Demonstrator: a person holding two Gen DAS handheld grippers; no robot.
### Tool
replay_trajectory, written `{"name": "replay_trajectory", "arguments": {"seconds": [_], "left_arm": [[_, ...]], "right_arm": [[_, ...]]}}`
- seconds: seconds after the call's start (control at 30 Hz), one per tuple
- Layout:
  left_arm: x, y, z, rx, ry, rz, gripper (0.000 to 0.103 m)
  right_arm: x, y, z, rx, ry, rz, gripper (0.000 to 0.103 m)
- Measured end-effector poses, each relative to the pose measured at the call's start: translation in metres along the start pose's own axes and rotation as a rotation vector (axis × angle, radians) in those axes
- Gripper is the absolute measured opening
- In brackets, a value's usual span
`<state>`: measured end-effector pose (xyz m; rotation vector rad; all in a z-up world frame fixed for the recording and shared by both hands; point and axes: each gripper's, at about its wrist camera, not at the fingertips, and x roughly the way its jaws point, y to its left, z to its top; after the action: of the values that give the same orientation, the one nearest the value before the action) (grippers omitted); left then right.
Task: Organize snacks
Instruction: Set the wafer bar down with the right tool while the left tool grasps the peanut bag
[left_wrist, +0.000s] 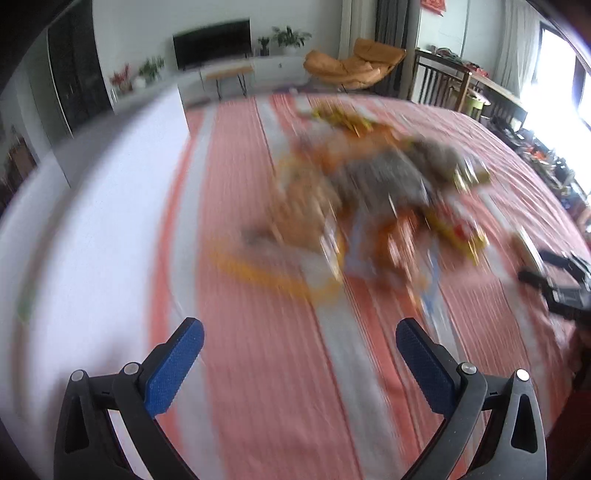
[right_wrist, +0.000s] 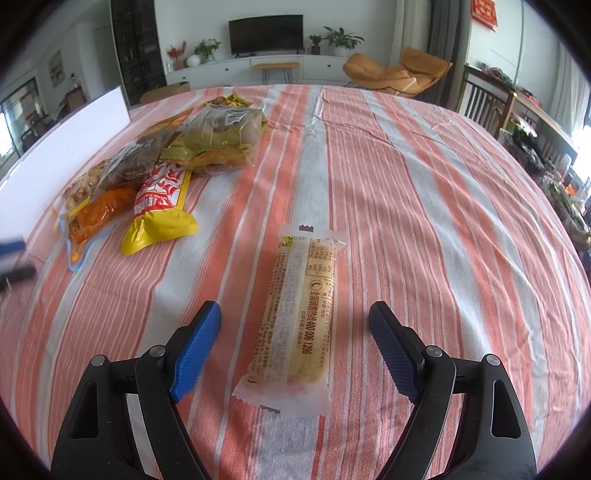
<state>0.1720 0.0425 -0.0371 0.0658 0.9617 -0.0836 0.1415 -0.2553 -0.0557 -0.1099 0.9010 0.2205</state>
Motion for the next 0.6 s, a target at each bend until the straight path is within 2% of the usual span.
{"name": "replay_trajectory", "arguments": {"seconds": [0.07, 0.13, 0.23, 0.27, 0.3, 0.4, 0.43, 0.47, 0.5, 0.6], "left_arm": [[0.005, 0.001, 0.031, 0.054, 0.017, 0.042, 0.103], [0.019, 0.000, 0.051, 0.093, 0.050, 0.045, 0.103], [0.054, -0.004, 0.069, 0.148, 0.117, 0.067, 0.102], [0.066, -0.006, 0.072, 0.155, 0.139, 0.076, 0.099], [0.073, -0.007, 0.072, 0.156, 0.152, 0.077, 0.095], [0.093, -0.010, 0.067, 0.148, 0.196, 0.039, 0.093], [0.091, -0.010, 0.064, 0.140, 0.169, 0.026, 0.089], [0.087, -0.008, 0.061, 0.123, 0.156, -0.011, 0.073], [0.084, -0.006, 0.059, 0.098, 0.155, -0.034, 0.068], [0.065, -0.004, 0.038, 0.047, 0.141, 0.000, 0.063]], "right_arm": [[0.000, 0.000, 0.000, 0.000, 0.000, 0.000, 0.085], [0.000, 0.000, 0.000, 0.000, 0.000, 0.000, 0.085], [0.000, 0.000, 0.000, 0.000, 0.000, 0.000, 0.085], [0.000, 0.000, 0.000, 0.000, 0.000, 0.000, 0.085], [0.000, 0.000, 0.000, 0.000, 0.000, 0.000, 0.085], [0.000, 0.000, 0.000, 0.000, 0.000, 0.000, 0.085], [0.000, 0.000, 0.000, 0.000, 0.000, 0.000, 0.085], [0.000, 0.000, 0.000, 0.000, 0.000, 0.001, 0.085], [0.000, 0.000, 0.000, 0.000, 0.000, 0.001, 0.085], [0.000, 0.000, 0.000, 0.000, 0.000, 0.002, 0.086]]}}
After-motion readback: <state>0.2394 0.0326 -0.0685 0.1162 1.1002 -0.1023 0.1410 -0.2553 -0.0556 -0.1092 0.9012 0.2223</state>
